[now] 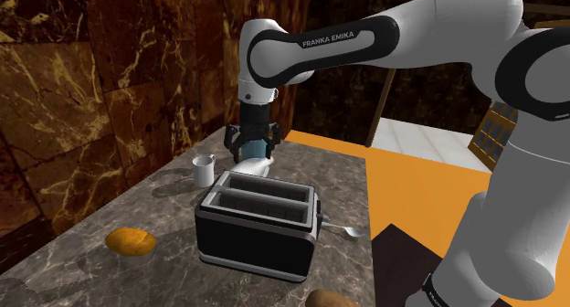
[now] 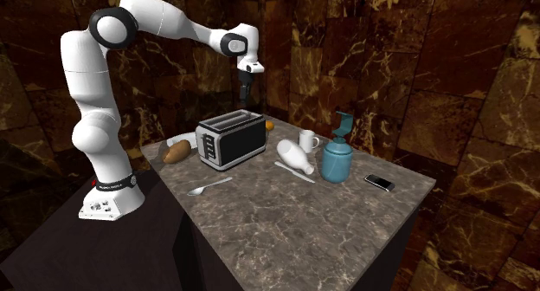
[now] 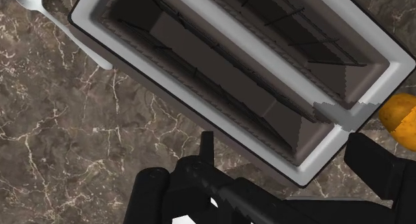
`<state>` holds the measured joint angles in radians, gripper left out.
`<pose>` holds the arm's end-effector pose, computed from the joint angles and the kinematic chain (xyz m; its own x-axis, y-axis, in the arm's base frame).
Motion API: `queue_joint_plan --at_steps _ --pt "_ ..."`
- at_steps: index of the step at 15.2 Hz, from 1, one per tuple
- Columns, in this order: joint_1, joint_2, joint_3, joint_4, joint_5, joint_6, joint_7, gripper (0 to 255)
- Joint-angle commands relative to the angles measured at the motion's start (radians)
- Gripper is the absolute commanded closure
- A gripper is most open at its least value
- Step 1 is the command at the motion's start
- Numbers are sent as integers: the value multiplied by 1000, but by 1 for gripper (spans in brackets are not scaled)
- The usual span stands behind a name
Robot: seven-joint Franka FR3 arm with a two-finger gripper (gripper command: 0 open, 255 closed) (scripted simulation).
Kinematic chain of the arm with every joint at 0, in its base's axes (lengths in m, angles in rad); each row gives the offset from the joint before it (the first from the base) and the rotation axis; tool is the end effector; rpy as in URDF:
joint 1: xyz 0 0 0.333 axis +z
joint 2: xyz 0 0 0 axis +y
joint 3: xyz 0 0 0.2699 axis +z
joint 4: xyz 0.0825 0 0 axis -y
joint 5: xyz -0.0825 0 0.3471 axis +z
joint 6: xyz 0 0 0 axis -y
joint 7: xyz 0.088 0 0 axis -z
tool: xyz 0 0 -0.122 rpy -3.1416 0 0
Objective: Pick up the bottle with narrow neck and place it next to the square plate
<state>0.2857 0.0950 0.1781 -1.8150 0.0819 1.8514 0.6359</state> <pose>0.4833 0.2479 0.4304 0.9758 -0.1930 -0.1027 -0.1980 -0.9794 -0.0409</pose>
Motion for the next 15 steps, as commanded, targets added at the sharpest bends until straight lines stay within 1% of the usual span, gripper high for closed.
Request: queue_joint_plan --at_steps 1,2,11,12,15 --pt "0 0 0 0 0 0 0 0" --pt "0 0 0 0 0 0 0 255" --pt "0 0 0 0 0 0 0 255" --pt "0 0 0 0 0 0 0 0" --pt "-22 82 -25 64 14 24 51 0"
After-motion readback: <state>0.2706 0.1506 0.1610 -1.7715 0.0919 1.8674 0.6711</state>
